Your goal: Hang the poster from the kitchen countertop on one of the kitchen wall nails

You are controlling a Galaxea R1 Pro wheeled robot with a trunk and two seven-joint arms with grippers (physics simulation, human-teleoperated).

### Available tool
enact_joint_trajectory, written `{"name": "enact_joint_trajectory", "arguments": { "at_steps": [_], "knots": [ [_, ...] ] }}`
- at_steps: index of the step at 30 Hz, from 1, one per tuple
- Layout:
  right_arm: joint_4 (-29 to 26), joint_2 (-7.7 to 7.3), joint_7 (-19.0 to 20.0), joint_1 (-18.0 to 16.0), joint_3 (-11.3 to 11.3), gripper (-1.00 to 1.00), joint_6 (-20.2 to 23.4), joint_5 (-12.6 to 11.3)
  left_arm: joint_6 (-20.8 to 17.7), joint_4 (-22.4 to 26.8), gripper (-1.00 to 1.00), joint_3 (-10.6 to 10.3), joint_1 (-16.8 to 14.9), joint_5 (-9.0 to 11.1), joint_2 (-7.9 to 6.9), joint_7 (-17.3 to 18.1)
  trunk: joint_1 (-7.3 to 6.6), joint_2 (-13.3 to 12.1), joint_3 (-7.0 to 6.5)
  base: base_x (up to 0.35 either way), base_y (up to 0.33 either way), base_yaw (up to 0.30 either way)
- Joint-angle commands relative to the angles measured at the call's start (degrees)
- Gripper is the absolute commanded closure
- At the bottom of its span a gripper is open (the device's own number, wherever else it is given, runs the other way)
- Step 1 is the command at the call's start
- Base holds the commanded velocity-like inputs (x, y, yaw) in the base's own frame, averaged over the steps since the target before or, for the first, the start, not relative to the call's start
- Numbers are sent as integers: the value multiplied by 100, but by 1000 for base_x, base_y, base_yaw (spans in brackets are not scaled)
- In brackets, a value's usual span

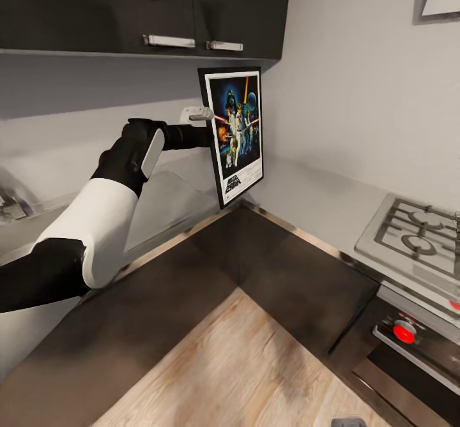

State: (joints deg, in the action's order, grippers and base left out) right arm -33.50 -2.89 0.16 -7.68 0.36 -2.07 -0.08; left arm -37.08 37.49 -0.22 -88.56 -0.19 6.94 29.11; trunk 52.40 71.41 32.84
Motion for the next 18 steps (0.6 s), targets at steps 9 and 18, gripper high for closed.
{"name": "enact_joint_trajectory", "arguments": {
  "at_steps": [9,18],
  "knots": [
    [-26,-1,-4,12,8,-100,56,10,-32,12,100,1,-3,-7,0,16,-4,3,5,-340,0,0],
    [-27,-1,-7,12,8,-100,57,27,-36,12,100,-4,-3,-7,0,16,-4,3,5,-340,0,0]
  ]
}}
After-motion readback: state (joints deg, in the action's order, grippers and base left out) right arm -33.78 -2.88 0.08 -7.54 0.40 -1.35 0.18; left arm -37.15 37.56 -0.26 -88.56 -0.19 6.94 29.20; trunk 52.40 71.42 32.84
